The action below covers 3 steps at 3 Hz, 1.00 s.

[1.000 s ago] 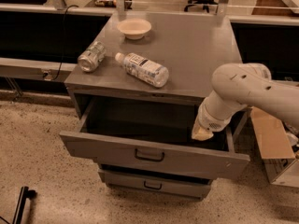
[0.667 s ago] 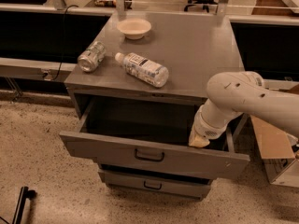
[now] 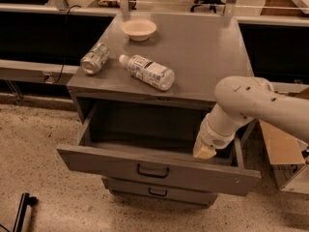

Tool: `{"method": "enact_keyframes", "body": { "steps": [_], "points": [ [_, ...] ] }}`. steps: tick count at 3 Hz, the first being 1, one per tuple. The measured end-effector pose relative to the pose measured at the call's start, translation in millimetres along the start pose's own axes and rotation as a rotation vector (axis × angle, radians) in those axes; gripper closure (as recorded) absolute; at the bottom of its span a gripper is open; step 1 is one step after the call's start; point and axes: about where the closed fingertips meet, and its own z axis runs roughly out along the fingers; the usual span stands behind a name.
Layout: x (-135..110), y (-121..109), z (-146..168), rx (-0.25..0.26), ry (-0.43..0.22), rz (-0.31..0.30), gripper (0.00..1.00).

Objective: Open top drawer

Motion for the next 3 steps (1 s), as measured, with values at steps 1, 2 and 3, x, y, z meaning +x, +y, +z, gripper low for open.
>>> {"method": "enact_keyframes", "body": {
  "steps": [1,2,3],
  "points": [
    [-1,10,-1,-0.037,-0.01,-0.006,1.0],
    [-2,10,5,-0.058,-0.019,-0.004,1.0],
    [-6,30,7,-0.115,-0.05,-0.022,1.0]
  ]
}}
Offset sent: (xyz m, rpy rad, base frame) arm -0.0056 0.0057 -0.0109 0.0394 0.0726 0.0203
